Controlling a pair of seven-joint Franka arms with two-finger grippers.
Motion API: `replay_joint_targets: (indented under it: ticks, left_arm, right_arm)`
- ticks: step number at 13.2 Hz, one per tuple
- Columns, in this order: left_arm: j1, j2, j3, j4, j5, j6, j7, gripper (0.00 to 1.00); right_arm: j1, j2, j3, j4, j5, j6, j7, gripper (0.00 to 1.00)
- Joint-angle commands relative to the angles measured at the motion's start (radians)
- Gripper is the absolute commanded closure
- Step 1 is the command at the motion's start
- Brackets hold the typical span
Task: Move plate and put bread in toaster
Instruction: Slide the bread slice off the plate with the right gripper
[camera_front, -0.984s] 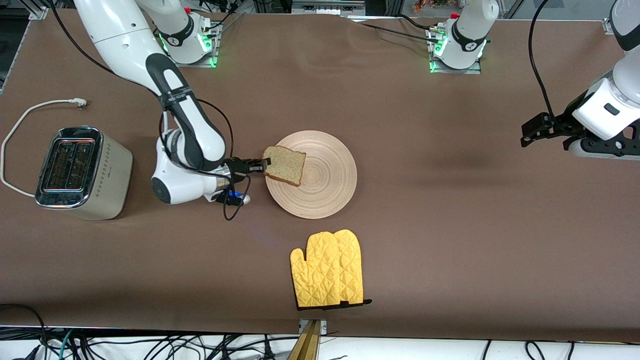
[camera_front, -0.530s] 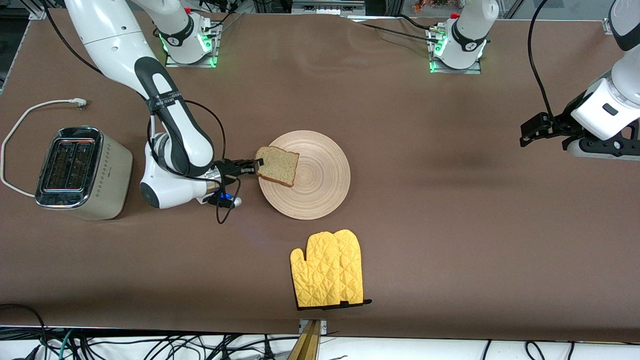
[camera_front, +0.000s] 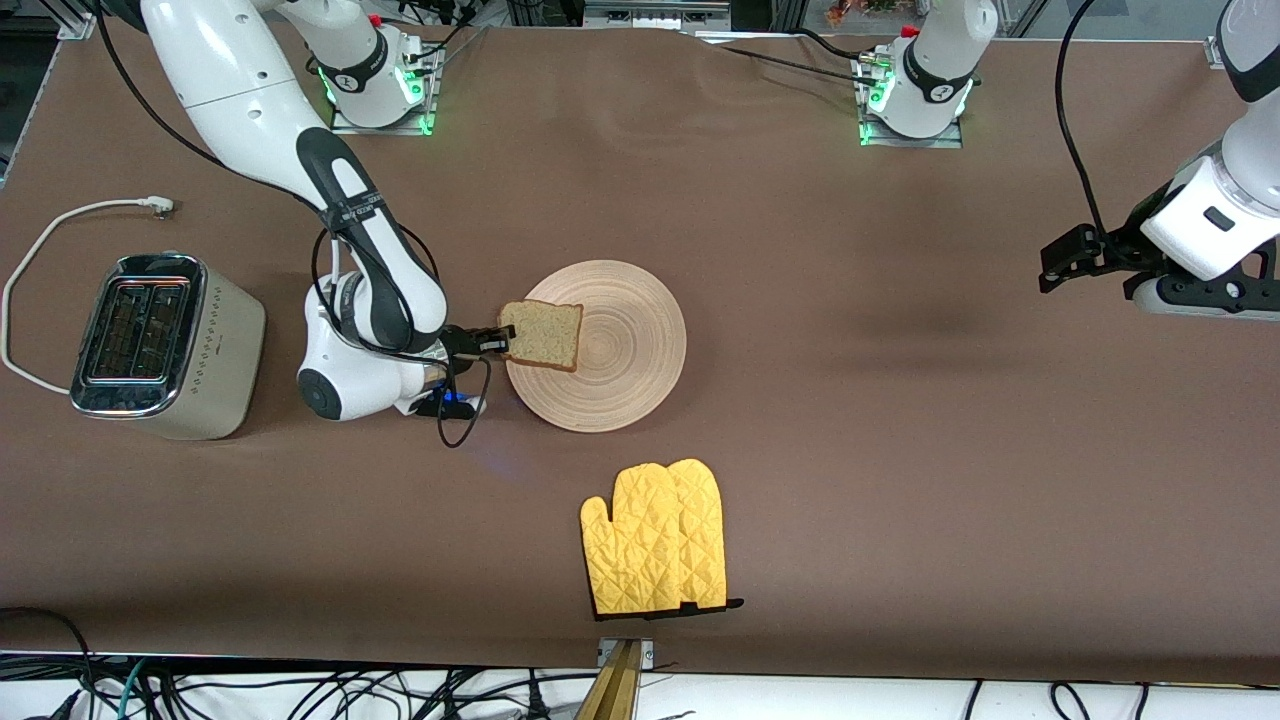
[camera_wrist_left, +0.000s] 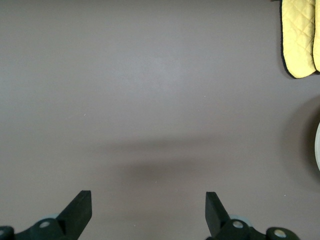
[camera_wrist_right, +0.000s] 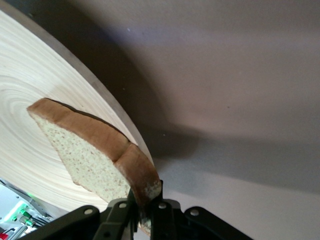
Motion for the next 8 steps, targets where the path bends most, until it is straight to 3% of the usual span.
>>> replay_joint_targets:
  ticks: [1, 5, 8]
  left_arm:
    - [0.001, 0.004, -0.004, 0.017, -0.006, -0.016, 0.002, 0.0]
    - [0.001, 0.004, -0.004, 0.017, -0.006, -0.016, 0.002, 0.0]
    - [0.001, 0.004, -0.004, 0.017, -0.006, -0.016, 0.002, 0.0]
  right_arm:
    - [-0.001, -0.009, -0.001, 0.04, -0.033, -0.011, 0.003, 1.0]
    - [-0.01, -0.014, -0.006, 0.101, -0.036, -0.079, 0.005, 1.0]
    - [-0.006, -0.015, -0.012, 0.132, -0.118, -0.082, 0.005, 1.0]
